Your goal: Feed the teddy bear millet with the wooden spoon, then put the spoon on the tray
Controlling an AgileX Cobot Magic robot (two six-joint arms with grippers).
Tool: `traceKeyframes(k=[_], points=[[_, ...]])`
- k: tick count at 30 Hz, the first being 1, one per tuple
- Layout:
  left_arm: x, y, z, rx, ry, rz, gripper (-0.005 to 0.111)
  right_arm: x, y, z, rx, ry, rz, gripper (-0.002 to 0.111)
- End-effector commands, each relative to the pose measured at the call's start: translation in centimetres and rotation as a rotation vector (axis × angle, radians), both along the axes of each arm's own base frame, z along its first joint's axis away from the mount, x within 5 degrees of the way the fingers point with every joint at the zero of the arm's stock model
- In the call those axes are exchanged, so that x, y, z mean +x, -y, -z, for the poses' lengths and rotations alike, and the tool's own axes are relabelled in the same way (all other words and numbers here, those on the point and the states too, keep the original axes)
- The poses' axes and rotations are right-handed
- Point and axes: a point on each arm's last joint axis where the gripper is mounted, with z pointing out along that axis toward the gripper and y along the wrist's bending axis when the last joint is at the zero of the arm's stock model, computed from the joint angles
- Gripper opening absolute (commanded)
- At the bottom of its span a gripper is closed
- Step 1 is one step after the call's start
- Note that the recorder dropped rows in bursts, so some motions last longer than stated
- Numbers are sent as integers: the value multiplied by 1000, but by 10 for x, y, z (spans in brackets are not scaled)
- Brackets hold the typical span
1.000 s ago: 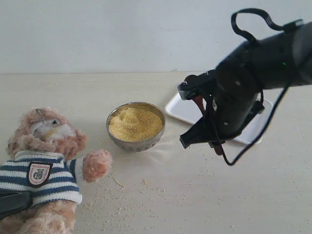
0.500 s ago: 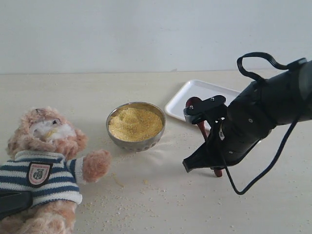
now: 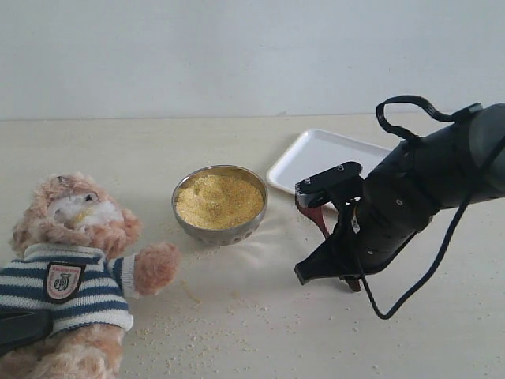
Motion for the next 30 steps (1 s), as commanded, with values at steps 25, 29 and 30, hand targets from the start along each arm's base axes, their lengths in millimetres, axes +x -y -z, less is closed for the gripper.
traceKeyframes(k=[25,29,30], points=[[1,1,-3,-22,22,-3,5,14,-16,-157,-432,265,-240,0],[1,1,-3,-22,22,-3,5,20,-6,-154,-374,217,-167,6],[1,1,-3,-22,22,-3,5,22,-1,-152,-345,189,-136,10]])
